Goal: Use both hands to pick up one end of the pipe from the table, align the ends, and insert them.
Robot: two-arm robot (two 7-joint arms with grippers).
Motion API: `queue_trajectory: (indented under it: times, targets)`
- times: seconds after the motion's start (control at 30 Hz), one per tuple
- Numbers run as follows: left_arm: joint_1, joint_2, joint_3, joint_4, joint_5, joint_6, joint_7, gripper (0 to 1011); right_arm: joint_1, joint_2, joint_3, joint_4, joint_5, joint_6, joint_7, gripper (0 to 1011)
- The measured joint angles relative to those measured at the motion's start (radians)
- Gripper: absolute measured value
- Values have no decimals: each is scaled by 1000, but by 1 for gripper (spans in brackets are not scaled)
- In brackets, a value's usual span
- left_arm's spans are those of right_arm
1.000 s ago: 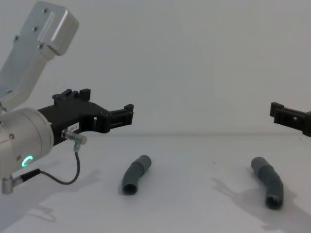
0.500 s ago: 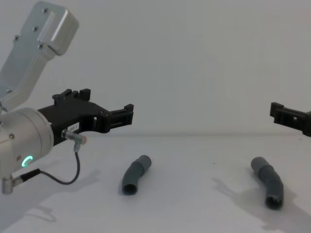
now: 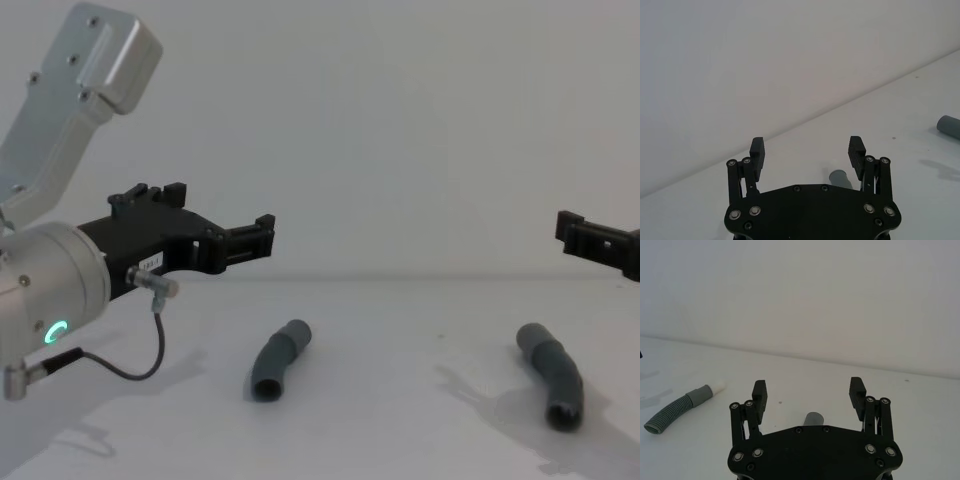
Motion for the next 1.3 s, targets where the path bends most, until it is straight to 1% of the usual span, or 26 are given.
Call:
queue_trajectory:
  times: [1.3]
  targets:
    - [-2,-1,-1,0,0,4,-1,1001,0,0,0,0,0,0,0,1000]
